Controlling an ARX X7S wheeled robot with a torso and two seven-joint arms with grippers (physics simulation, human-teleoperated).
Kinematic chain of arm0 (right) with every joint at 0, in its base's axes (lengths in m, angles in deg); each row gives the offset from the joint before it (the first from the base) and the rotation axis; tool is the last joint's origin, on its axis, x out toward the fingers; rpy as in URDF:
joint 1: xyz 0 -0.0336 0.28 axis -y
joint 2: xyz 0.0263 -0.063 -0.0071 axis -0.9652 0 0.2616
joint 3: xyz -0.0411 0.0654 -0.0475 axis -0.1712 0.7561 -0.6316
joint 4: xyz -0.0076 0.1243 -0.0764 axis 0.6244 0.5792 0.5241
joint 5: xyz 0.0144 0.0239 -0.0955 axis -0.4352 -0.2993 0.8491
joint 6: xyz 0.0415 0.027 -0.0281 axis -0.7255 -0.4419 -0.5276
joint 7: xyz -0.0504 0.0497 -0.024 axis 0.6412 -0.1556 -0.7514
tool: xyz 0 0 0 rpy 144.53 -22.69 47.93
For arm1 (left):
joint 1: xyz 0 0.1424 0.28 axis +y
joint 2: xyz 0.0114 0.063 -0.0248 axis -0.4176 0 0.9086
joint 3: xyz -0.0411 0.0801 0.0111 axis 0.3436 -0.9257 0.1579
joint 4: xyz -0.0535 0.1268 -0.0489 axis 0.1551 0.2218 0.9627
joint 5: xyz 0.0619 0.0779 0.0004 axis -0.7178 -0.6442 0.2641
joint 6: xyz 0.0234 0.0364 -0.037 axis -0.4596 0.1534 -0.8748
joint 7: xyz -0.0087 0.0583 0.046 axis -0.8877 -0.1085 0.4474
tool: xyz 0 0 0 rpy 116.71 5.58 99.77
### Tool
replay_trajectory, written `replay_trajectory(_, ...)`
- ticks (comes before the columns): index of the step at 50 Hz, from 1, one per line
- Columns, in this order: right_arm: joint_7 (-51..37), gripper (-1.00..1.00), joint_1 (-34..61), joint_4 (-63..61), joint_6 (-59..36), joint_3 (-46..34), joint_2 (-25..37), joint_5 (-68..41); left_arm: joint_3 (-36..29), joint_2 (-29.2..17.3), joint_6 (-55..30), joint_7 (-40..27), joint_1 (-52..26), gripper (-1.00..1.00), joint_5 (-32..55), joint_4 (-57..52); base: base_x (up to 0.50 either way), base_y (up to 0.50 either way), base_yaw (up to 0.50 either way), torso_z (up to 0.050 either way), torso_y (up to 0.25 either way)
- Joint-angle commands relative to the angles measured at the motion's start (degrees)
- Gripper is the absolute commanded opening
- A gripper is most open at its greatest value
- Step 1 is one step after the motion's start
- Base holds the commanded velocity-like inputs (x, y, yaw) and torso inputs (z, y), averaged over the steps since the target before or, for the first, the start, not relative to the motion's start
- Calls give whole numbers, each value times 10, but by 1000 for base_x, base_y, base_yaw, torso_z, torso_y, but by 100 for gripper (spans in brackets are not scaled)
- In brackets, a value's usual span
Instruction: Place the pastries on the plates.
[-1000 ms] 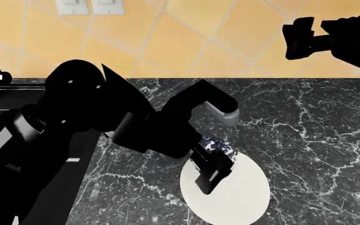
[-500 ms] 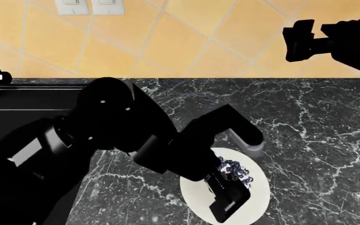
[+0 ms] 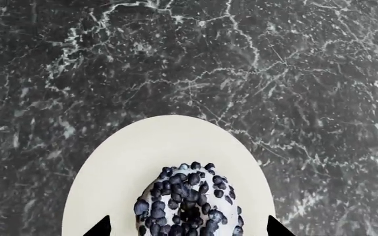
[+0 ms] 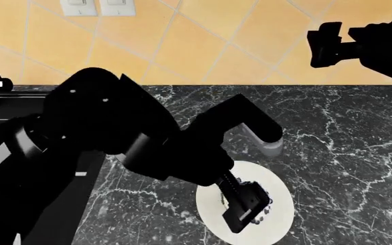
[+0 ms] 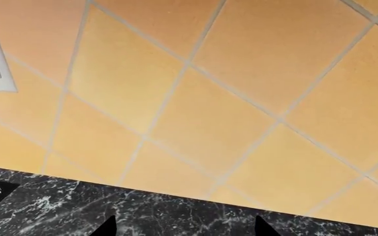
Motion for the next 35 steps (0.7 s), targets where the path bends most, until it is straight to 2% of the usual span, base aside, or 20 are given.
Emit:
replay_trajectory(1, -3, 100, 0, 0, 0, 0, 0, -3, 34, -44, 9, 1, -40, 100, 20, 8, 0, 0, 0, 0, 0)
replay_trajectory(9, 10, 100, 4, 1, 20, -10, 3, -3, 17, -88, 28, 110, -78, 100, -105, 79, 0, 0, 0, 0, 0)
replay_trajectory(15, 16, 100, 6, 2, 23, -13, 2, -7, 20, -119, 45, 134, -95, 100, -138, 97, 0, 0, 0, 0, 0)
replay_trajectory(18, 18, 100, 7, 1, 23, -13, 1, -11, 34, -144, 56, 115, -84, 100, -129, 87, 0, 0, 0, 0, 0)
replay_trajectory(26, 10, 100, 6, 2, 21, -10, 0, -11, 43, -168, 92, 103, -58, 100, -148, 89, -24, 0, 0, 0, 0)
replay_trajectory(30, 6, 100, 5, 3, 19, -3, -2, -13, 62, -181, 127, 72, -27, 100, -145, 66, -448, 0, 0, 0, 3)
replay_trajectory(35, 7, 100, 6, 4, 25, -5, -2, -13, 67, -193, 124, 53, -11, 100, -126, 47, -500, 0, 0, 0, 0)
